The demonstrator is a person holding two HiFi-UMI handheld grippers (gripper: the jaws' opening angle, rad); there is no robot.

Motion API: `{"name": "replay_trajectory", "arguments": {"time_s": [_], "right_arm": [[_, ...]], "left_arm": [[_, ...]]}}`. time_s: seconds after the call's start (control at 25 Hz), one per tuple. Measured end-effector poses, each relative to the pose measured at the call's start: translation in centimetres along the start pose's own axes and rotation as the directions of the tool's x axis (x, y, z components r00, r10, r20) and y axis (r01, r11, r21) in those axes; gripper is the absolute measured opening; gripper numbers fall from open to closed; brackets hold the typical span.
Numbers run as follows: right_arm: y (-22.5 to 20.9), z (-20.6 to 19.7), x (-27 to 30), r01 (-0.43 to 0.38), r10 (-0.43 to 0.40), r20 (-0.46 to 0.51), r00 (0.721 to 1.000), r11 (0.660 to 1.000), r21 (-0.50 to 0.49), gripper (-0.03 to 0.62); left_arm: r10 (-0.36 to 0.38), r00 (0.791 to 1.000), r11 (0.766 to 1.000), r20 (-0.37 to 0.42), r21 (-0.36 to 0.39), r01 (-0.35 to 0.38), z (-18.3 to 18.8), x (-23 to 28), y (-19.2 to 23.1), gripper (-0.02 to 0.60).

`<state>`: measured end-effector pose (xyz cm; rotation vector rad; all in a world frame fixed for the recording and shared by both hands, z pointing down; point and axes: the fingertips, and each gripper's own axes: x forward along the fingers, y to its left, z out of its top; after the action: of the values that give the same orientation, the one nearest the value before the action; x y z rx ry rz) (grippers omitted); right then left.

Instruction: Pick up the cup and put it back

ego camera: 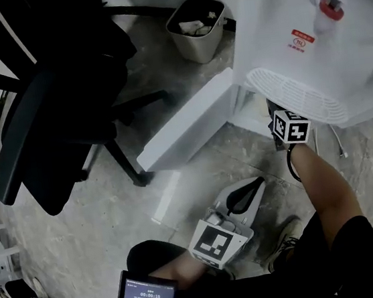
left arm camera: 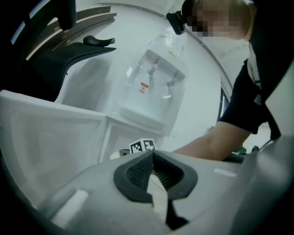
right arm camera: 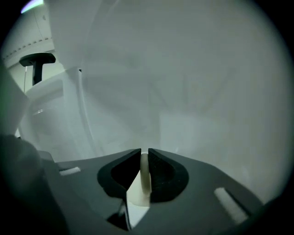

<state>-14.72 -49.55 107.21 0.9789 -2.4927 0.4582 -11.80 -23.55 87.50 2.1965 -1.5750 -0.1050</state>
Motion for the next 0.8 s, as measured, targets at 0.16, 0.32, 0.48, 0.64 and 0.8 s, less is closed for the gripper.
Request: {"name": "replay_trajectory", "arguments": {"time_s": [0.16,0.32,0.48,0.64,0.8], "right_arm": [[-2.4,0.4,2.1,0.079,-0.079,0.015,0.997,0.997,0.016,0.054],[-4.3,-0.4,2.8,0.135,-0.135,0.009,0.991,0.991,0.024,0.054],[-3.6,-0.9,1.4,0.144,-0.143,0.006,0.99,0.989,-0.02,0.057],[-2.3,-2.5,-0.4,0.169,-0.17,-0.013,0.985,0.982,-0.081,0.058],[-0.9,-5.3,-1.4,0.182,-0.191,-0.059,0.98,0.974,-0.135,0.071]], "left_arm": [[-0.022,0.999,1.0,-0.029,0.005,0.022,-0.9,-0.3,-0.8,0.005],[-0.036,0.998,0.999,-0.047,0.016,0.037,-2.7,-0.5,-1.4,0.005],[-0.065,0.996,0.997,-0.064,0.024,0.067,-3.1,-0.4,-1.9,0.005],[-0.075,0.995,0.996,-0.059,0.037,0.077,-3.3,0.2,-1.8,0.005],[-0.074,0.996,0.997,-0.059,0.015,0.075,-3.2,0.7,-1.0,0.005]]}}
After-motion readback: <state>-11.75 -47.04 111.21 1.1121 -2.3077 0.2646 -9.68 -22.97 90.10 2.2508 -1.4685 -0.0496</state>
